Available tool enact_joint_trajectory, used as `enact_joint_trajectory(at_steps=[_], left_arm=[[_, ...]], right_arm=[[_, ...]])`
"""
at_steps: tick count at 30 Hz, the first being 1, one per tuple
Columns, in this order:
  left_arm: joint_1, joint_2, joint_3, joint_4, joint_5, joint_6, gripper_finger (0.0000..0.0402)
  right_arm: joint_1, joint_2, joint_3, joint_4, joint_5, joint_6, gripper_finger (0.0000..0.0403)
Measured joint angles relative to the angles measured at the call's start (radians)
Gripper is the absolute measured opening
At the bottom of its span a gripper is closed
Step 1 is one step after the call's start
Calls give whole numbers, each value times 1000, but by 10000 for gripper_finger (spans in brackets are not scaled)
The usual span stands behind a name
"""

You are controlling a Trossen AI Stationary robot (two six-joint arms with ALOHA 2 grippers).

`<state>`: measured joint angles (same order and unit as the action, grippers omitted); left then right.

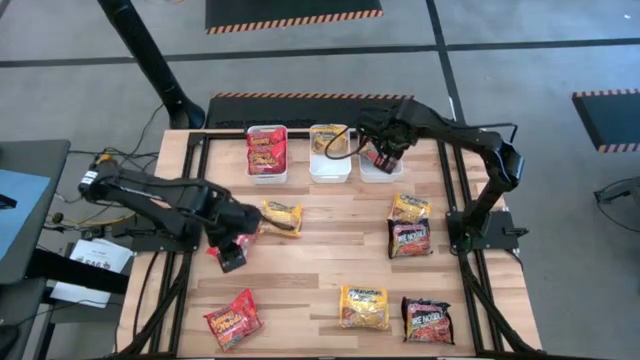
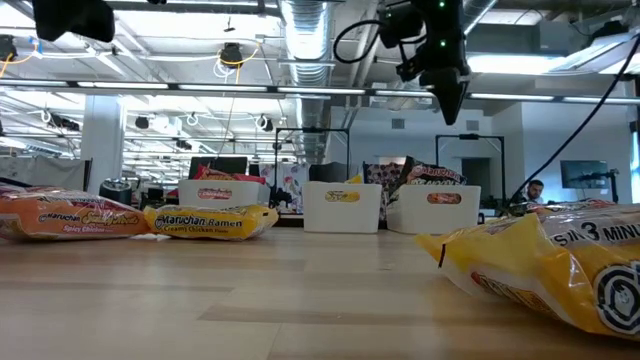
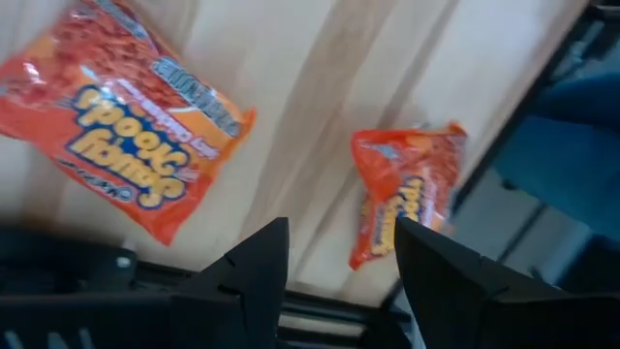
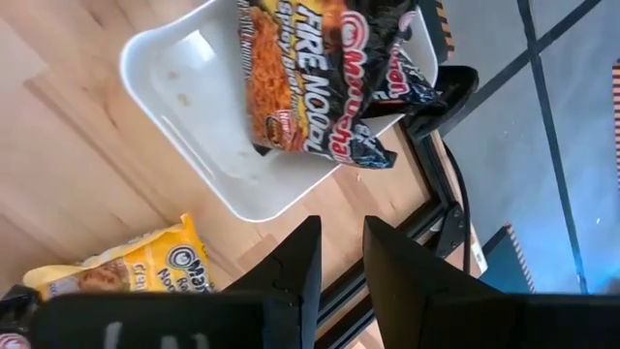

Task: Sort Maruchan noodles
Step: Put the orange noodle pack into the left white bin

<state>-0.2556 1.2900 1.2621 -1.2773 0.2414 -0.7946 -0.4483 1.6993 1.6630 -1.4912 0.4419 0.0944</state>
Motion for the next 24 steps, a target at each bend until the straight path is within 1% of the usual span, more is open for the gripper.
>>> enact_joint_trajectory(at_steps=[2,4,9,13,16,20,24], left_arm=[[-42,7,-2,3,-47,-29,176],[-77,7,-21,25,-59,-63,176],[-157,-11,-144,113,-59,-185,176],[-215,-12,-243,205,-35,-255,176],[-248,-13,-307,334,-9,-304,176],[-299,-13,-359,438,-5,-353,176],[-346,-12,-384,464,-24,-395,176]], right_arm=[[16,0,0,-8,-1,11,104],[35,0,0,-25,-9,13,104],[92,0,0,-56,-26,73,104],[144,0,0,-79,-26,117,104],[183,0,0,-80,-29,160,104],[232,0,0,-80,-70,220,104],[282,0,0,-80,-102,278,104]])
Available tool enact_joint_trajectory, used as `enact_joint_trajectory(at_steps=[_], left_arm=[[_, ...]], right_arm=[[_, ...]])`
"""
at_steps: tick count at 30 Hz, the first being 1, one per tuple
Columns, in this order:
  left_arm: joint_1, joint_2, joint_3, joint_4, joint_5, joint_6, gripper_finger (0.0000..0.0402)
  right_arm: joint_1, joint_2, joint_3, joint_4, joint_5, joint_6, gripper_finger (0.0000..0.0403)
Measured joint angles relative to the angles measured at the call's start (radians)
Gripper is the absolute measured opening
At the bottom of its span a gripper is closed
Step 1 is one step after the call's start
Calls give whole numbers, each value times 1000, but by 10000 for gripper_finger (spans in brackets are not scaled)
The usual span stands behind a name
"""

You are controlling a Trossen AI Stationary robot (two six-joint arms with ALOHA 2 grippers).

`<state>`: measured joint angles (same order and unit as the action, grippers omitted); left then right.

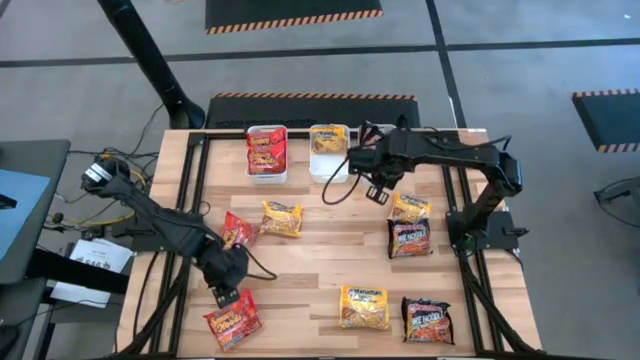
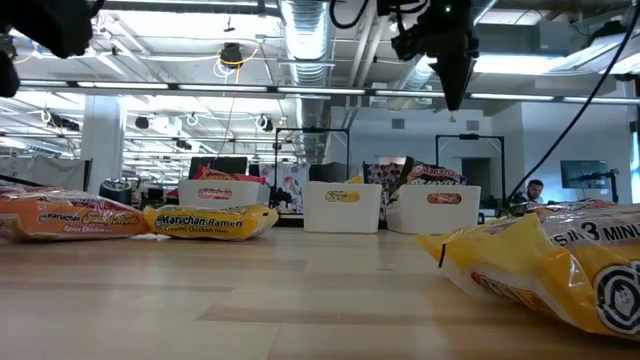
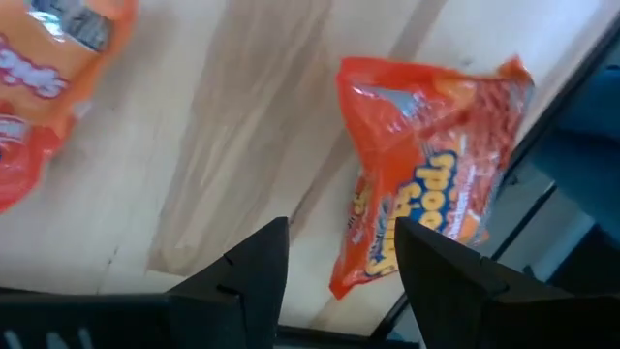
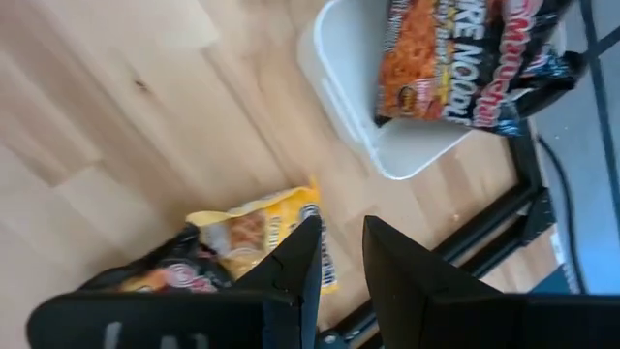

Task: Sort Maruchan noodles
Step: Put the orange noodle pack into the left white bin

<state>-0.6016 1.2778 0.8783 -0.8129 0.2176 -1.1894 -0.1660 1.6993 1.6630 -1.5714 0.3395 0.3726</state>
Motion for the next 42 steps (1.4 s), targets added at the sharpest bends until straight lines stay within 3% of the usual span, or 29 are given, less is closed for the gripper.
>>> enact_joint_trajectory(at_steps=[9,22,32,42], left_arm=[[-87,-1,0,51,-75,-12,176],[-106,3,0,105,-146,-12,176],[-122,160,0,170,-148,-20,176],[-152,293,1,284,-63,-27,176]], right_arm=[[108,0,0,1,-2,116,104],[210,0,0,2,-3,189,104],[232,0,0,2,-3,225,104],[239,0,0,4,-3,237,104]])
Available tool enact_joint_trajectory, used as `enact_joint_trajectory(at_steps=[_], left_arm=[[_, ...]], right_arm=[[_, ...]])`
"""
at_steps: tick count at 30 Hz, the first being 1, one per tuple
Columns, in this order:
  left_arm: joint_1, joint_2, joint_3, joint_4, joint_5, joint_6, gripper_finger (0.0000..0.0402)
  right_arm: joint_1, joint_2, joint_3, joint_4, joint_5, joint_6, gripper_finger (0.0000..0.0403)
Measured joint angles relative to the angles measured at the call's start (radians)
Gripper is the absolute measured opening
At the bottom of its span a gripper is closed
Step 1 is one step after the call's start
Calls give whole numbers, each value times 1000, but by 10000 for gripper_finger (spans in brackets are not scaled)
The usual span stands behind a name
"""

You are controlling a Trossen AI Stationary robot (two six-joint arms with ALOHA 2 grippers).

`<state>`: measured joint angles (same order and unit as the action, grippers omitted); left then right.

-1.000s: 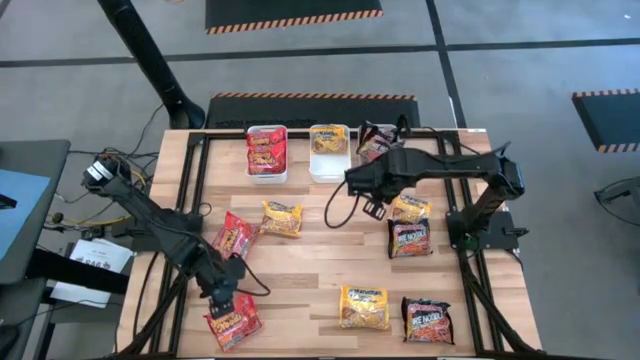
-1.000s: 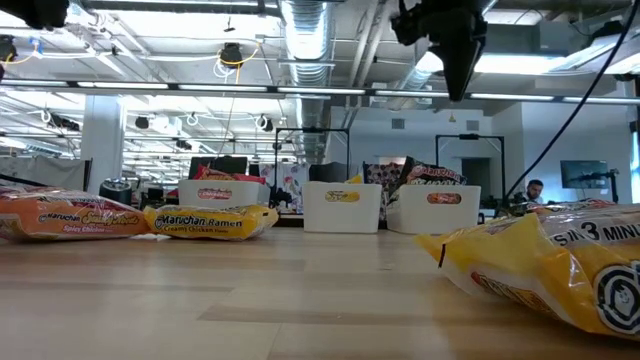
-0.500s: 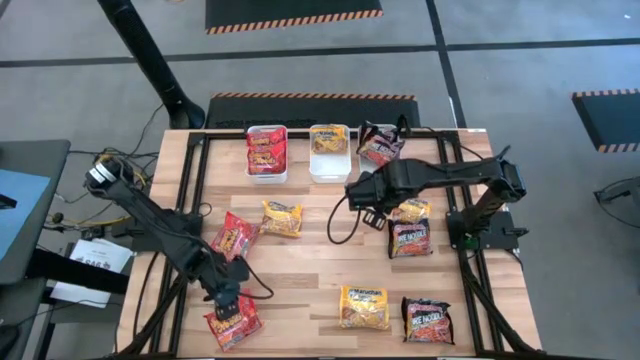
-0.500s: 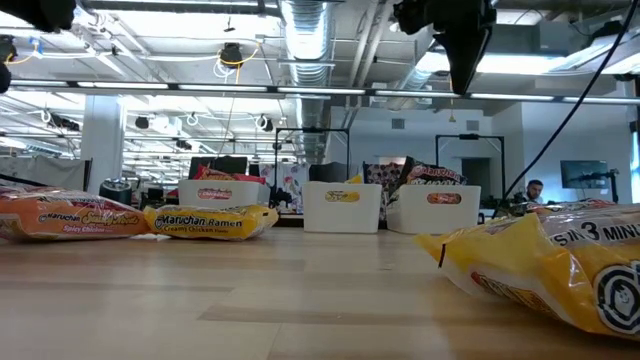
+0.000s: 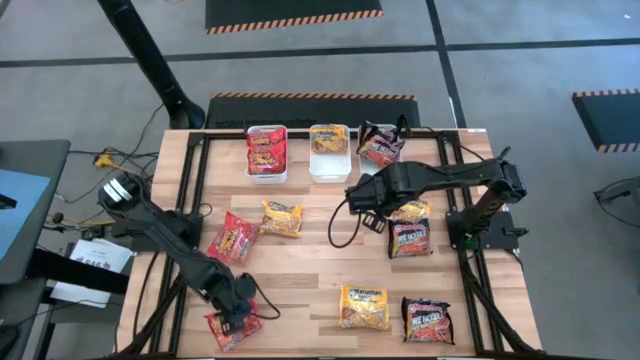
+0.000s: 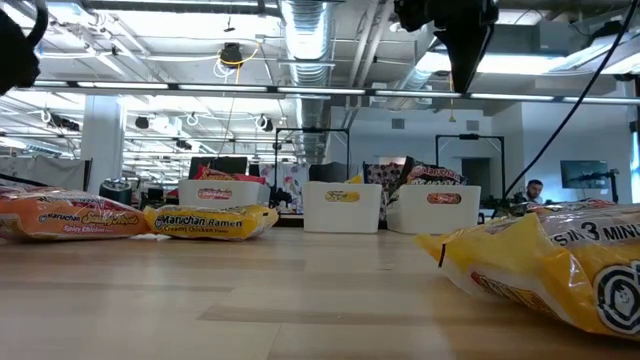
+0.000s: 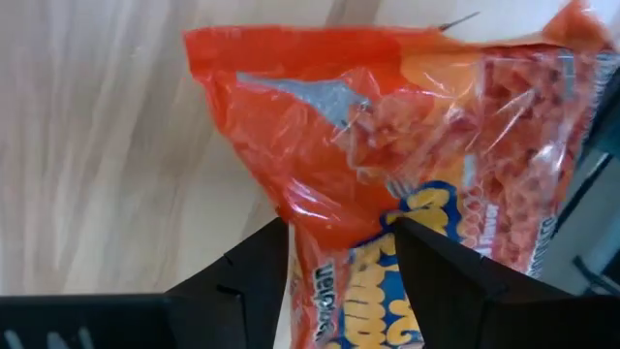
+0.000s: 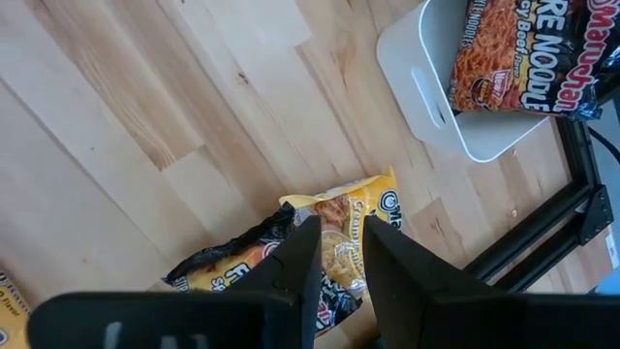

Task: Sort Maruchan noodles
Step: Put the orange noodle pack into the left white bin

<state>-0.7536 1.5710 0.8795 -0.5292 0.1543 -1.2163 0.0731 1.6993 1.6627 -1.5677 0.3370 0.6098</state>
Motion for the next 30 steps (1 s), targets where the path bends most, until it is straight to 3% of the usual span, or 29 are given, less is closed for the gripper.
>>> enact_joint_trajectory(at_steps=[8,17,30], left_arm=[[-1,49,2,64,8,23,160],[-5,49,1,136,25,53,14],[40,-27,-2,136,-2,113,0]], right_arm=[[0,0,0,1,0,3,104],[0,0,0,5,2,19,104],[-1,0,0,12,6,21,104]])
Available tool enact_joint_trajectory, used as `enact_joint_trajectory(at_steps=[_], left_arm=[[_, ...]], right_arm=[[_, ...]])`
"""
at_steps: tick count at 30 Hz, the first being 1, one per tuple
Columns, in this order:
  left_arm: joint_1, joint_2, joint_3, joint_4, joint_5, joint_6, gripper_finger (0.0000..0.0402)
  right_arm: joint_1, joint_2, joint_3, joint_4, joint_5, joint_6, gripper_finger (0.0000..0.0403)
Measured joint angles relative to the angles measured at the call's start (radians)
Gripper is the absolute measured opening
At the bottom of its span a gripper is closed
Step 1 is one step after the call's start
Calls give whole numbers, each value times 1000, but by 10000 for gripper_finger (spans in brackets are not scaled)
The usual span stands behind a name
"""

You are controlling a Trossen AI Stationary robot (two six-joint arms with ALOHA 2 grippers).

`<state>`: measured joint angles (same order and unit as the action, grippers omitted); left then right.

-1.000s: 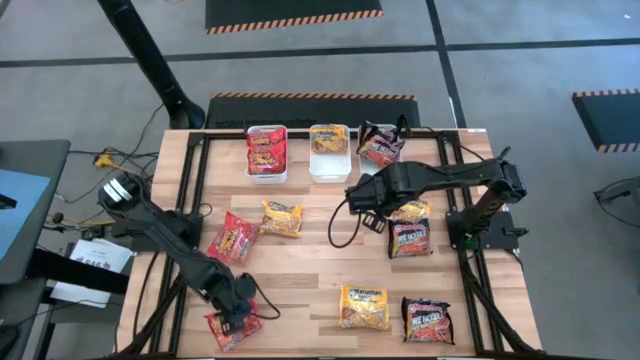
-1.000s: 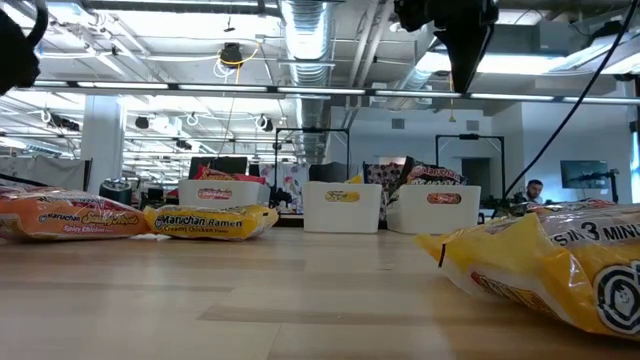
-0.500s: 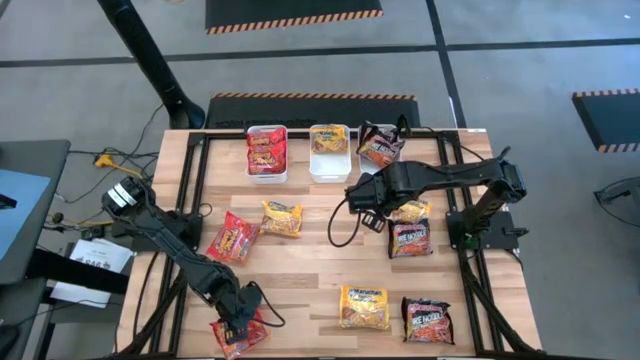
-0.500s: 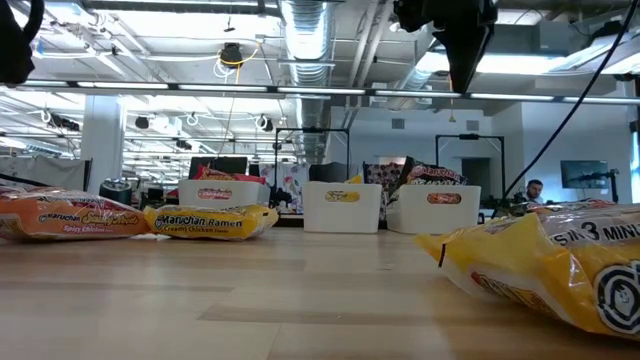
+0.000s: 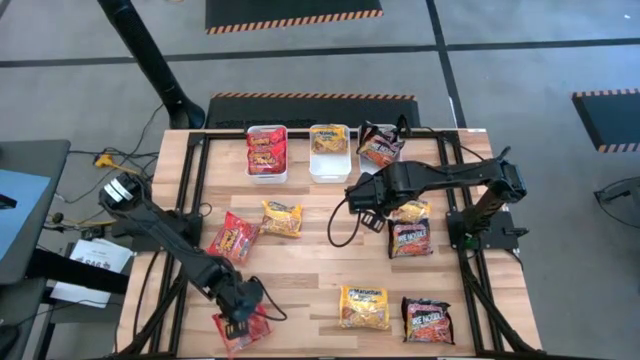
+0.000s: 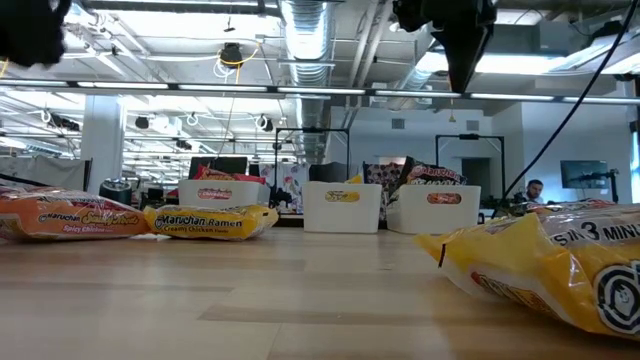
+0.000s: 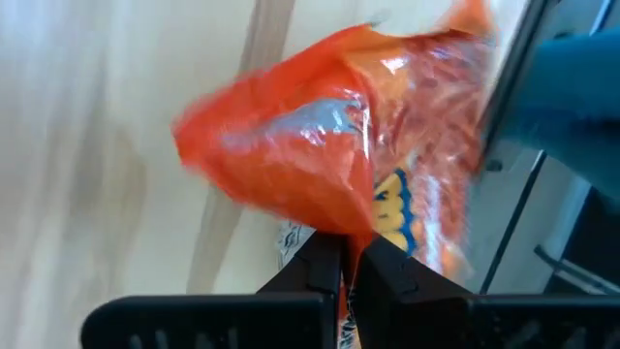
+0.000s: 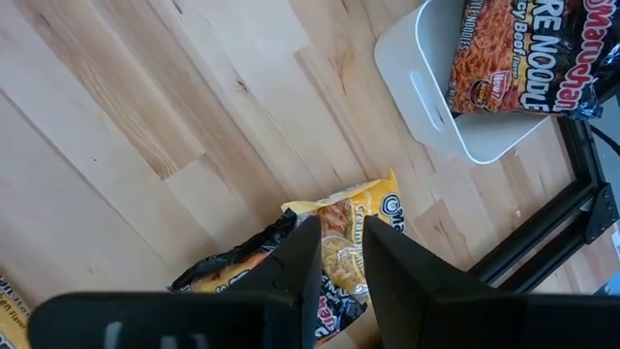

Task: Sort Maruchan noodles
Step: Put the orange noodle pack into the left white bin

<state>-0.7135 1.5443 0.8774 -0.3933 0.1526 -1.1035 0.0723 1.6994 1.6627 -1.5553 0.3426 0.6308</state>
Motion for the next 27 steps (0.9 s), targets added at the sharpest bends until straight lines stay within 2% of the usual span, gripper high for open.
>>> enact_joint_trajectory(at_steps=[12,17,27], left_arm=[[131,-181,1,-31,-129,158,0],[203,-247,1,-106,-162,219,0],[424,-403,1,-235,-324,358,0]], right_arm=[[0,0,0,1,9,-2,104],[-2,0,0,-1,12,3,104],[-3,0,0,3,30,17,104]])
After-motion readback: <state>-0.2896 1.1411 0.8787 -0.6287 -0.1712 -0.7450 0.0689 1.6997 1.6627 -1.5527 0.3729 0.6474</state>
